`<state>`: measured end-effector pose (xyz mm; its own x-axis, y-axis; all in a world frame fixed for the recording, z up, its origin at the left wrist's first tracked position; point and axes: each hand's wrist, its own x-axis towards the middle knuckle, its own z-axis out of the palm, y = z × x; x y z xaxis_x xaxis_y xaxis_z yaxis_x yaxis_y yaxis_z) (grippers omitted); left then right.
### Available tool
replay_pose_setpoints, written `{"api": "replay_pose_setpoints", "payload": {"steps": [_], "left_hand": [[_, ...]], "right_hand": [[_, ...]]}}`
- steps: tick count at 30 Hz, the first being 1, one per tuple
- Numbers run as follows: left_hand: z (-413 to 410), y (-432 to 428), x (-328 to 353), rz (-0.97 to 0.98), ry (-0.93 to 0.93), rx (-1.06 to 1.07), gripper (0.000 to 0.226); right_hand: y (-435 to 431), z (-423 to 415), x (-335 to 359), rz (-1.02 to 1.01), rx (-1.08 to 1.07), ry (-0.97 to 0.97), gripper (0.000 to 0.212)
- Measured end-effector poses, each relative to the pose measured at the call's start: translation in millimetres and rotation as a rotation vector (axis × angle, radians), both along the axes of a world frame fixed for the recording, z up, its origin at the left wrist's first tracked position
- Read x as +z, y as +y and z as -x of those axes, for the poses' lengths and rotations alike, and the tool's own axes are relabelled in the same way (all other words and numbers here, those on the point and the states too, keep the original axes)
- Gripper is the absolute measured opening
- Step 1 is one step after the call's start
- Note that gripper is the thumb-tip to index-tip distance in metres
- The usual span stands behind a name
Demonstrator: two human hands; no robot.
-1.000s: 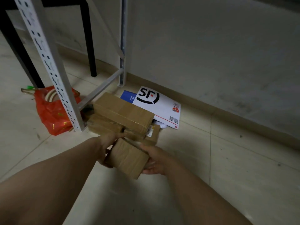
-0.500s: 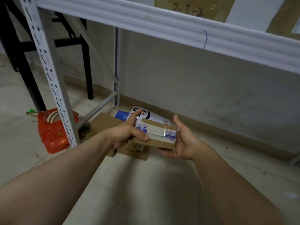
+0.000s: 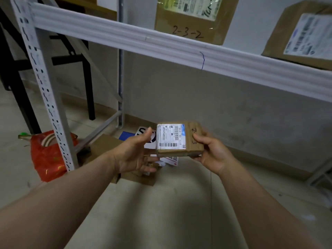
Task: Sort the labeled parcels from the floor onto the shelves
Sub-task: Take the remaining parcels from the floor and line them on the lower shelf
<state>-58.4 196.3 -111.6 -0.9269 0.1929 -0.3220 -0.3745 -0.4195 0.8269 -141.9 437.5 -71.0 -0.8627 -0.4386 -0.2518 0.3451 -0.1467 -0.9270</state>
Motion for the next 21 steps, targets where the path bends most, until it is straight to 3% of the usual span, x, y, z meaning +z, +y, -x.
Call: {"api": "replay_pose_setpoints", "payload": {"steps": [3,7,10,15,19,21], "left_hand": [[0.1,3.8,2.2,-0.021,0.011,-0.001,0.066],[-1.0,8.7,6.7,0.138,0.069,-0.035,0.051],[0.8,6.7,3.6,0.199,0.100,-0.082,0.062],[1.7,3.4,-2.8,0.018,0.116,-0.127,0.077],[2.0,8.1,-1.2,0.027,0.127,-0.175,0.080],[1.0,12.2,-0.1,0.047,0.112,-0.183,0.074]], "right_hand": [[-1.9,3.1,-1.8,0.058,-0.018,0.035,0.083],[-4.0,5.3,-2.4,0.100,0.028,0.118,0.088],[-10.0,0.5,3.1,0.107,0.011,0.160,0.080],[-13.5,-1.5,8.2,0.277,-0.012,0.036,0.062],[-19.0,-2.2,1.4,0.150,0.087,0.097,0.097],[-21.0,-1.5,1.4,0.131,0.080,0.139,0.102]]}}
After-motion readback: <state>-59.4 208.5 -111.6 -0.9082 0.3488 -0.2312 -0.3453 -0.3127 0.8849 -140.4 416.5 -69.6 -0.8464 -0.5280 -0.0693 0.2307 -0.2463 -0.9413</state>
